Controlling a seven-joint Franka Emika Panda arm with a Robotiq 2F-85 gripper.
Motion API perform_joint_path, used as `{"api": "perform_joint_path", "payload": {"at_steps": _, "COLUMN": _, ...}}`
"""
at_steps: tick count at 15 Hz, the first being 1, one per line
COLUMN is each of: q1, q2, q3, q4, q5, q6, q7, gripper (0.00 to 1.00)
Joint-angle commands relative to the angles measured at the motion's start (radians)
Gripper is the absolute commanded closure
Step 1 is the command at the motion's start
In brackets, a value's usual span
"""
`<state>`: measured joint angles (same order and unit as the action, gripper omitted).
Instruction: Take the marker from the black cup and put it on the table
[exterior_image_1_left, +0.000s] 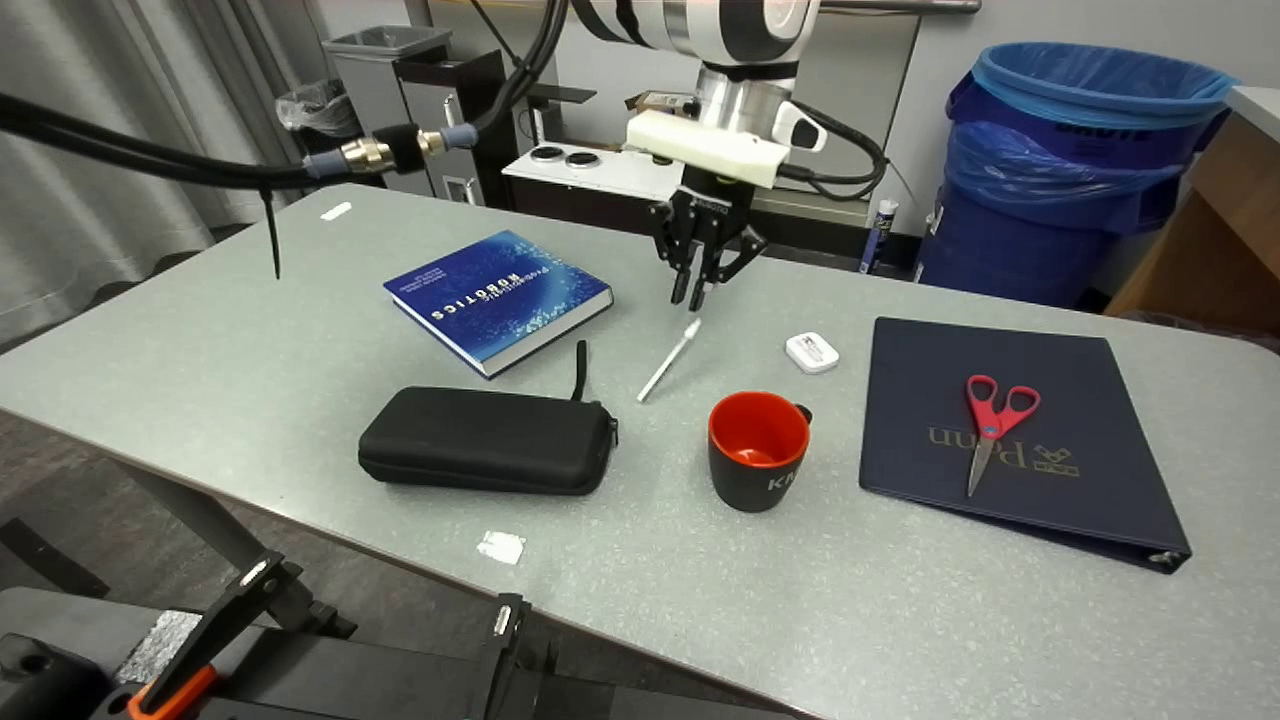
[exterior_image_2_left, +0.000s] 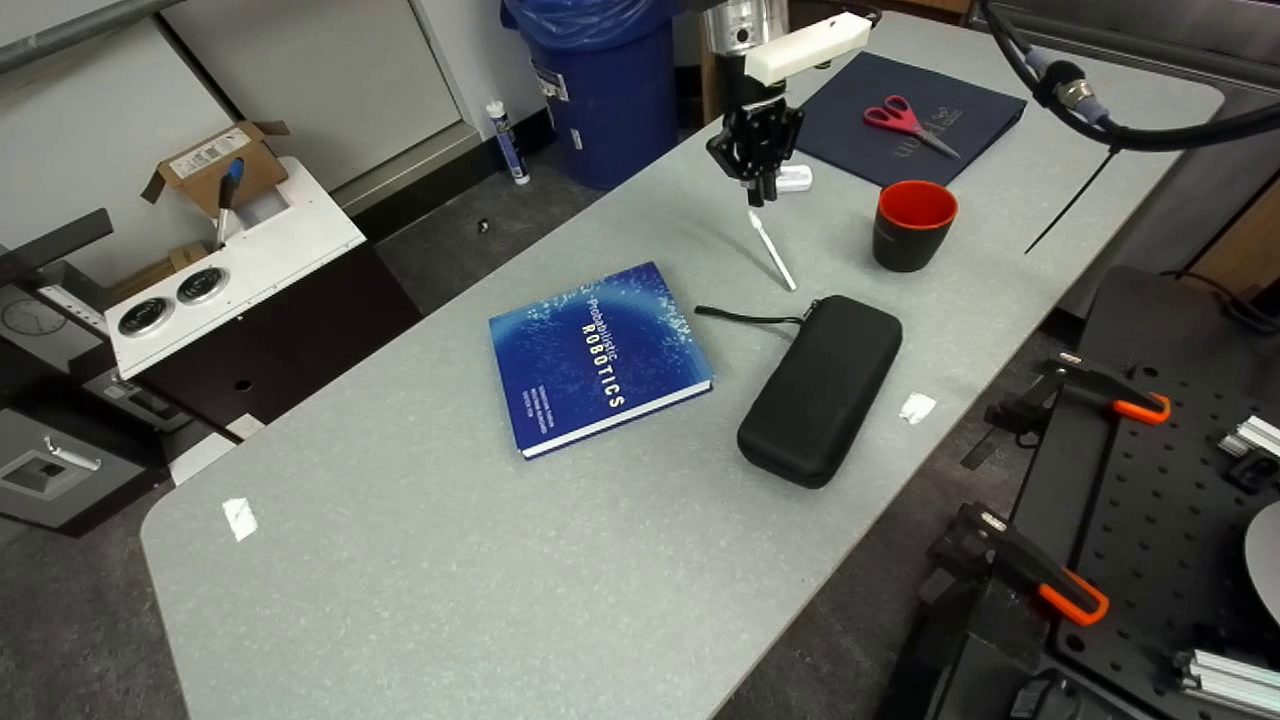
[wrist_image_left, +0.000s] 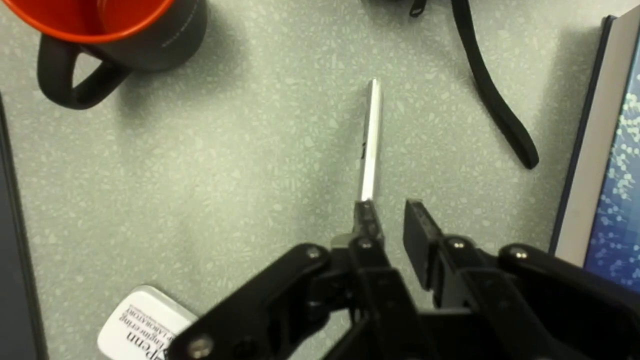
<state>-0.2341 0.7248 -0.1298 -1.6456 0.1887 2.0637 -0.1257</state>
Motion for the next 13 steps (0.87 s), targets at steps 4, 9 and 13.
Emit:
{"api": "perform_joint_path", "payload": {"at_steps": 4, "q1": -0.022, "q2": -0.007, "q3": 0.017, "q4": 0.044, "q5": -0.013, "q6": -0.038, "q7": 0.003, "gripper": 0.24}}
{"api": "perform_joint_path", "payload": {"at_steps": 9, "q1": -0.033, "q2": -0.015, "q3": 0.027, "q4": 0.046, "q5": -0.005, "q6": -0.068, "q7": -0.02, "gripper": 0.0}}
{"api": "perform_joint_path", "payload": {"at_steps": 13, "q1": -0.019, "q2": -0.003, "q3": 0.02, "q4": 0.031, "q5": -0.012, "q6": -0.021, "q7": 0.0, "gripper": 0.0}}
